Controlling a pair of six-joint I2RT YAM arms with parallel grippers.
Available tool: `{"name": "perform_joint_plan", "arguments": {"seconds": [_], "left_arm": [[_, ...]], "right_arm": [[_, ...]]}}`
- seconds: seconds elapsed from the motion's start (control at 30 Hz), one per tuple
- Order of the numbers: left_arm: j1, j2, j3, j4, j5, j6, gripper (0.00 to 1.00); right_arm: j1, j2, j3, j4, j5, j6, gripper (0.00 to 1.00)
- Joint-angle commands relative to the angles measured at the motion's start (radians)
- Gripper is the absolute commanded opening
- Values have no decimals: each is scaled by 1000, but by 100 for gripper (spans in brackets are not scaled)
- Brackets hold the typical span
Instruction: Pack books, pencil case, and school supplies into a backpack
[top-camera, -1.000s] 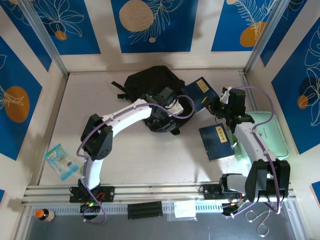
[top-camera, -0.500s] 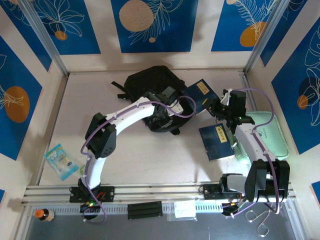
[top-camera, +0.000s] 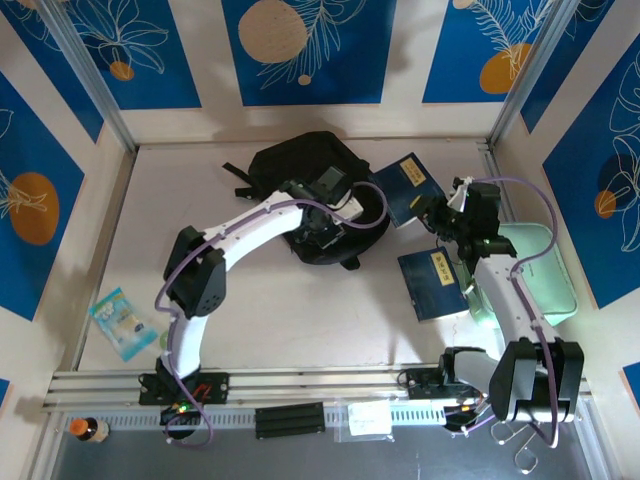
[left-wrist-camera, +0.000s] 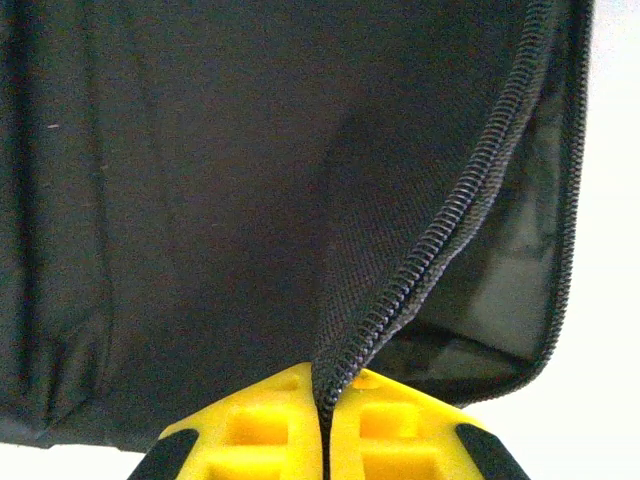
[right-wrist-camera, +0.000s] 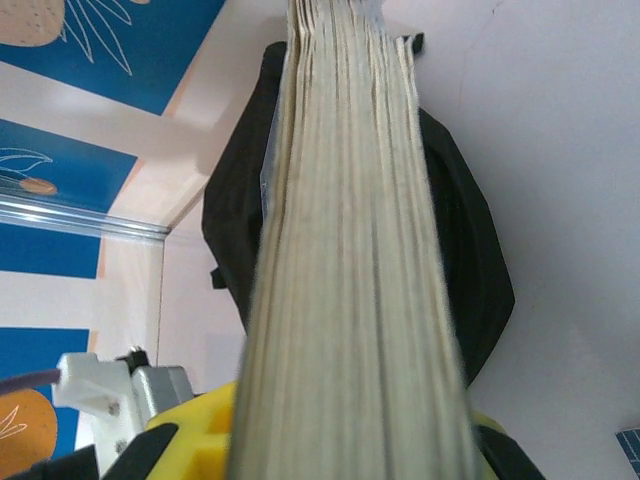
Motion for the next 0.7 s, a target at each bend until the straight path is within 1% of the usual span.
{"name": "perform_joint_plan", "arguments": {"seconds": [0.0, 0.13, 0.3, 0.4, 0.47, 0.53, 0.6, 0.67], "left_arm": [[48, -107, -32, 93, 55, -78, 6], [88, -168, -71, 167, 91, -147, 7], [103, -244, -125, 286, 75, -204, 6], [105, -281, -161, 366, 60, -212, 4], [104, -296, -179, 403, 52, -209, 2], [104, -307, -198, 440, 54, -205, 1], [104, -313, -209, 465, 74, -201, 0], [105, -316, -217, 479, 100, -194, 0]], "right_arm": [[-7, -51, 15, -32, 29, -18, 0], [-8, -106, 15, -104, 71, -26, 0], [-9, -187, -5, -210, 143, -30, 0], [-9, -230, -21, -259, 158, -19, 0], [-8, -249, -38, -264, 136, -8, 0], [-6, -246, -52, -255, 78, 18, 0], [4, -223, -65, -235, 20, 49, 0], [31, -192, -73, -223, -5, 91, 0]]}}
